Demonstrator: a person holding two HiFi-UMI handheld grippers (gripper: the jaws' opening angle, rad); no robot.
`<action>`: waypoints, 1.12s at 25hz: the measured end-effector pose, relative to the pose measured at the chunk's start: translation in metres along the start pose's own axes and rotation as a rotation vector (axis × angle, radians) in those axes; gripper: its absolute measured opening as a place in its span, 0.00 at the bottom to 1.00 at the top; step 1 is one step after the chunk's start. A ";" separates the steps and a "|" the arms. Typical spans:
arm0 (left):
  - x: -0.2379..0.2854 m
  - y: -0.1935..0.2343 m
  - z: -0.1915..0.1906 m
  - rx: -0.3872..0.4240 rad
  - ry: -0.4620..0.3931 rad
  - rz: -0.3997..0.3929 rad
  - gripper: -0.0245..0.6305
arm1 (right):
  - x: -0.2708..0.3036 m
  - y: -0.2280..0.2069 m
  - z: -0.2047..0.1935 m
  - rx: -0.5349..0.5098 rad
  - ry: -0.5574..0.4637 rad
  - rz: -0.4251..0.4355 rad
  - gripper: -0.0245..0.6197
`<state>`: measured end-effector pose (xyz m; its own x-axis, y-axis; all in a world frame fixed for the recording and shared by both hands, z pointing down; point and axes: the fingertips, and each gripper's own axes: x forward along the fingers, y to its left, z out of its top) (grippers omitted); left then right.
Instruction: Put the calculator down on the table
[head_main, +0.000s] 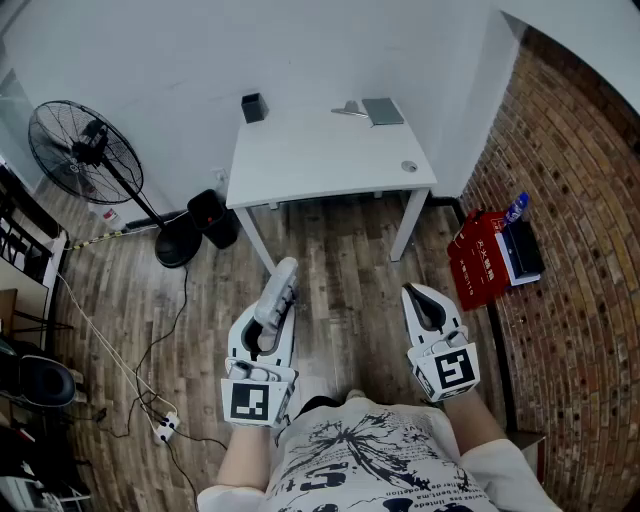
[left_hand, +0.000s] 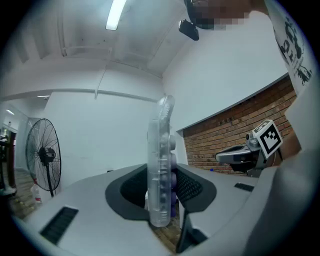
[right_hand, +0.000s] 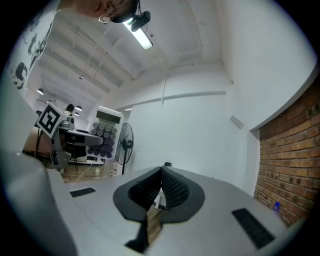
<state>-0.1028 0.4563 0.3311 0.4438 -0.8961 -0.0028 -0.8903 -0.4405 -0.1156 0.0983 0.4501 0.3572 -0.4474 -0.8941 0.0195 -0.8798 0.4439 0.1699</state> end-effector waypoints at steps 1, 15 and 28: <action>0.001 -0.001 0.000 0.000 -0.001 0.000 0.25 | 0.000 -0.001 -0.001 -0.001 0.000 -0.001 0.06; 0.014 -0.006 -0.005 -0.020 -0.007 -0.008 0.25 | 0.004 -0.023 -0.005 0.067 -0.002 -0.015 0.06; 0.096 0.046 -0.045 -0.053 0.065 0.012 0.25 | 0.107 -0.048 -0.033 0.066 0.057 0.038 0.06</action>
<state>-0.1051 0.3474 0.3700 0.4272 -0.9021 0.0605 -0.9004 -0.4306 -0.0628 0.0977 0.3316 0.3835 -0.4726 -0.8775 0.0813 -0.8718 0.4790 0.1028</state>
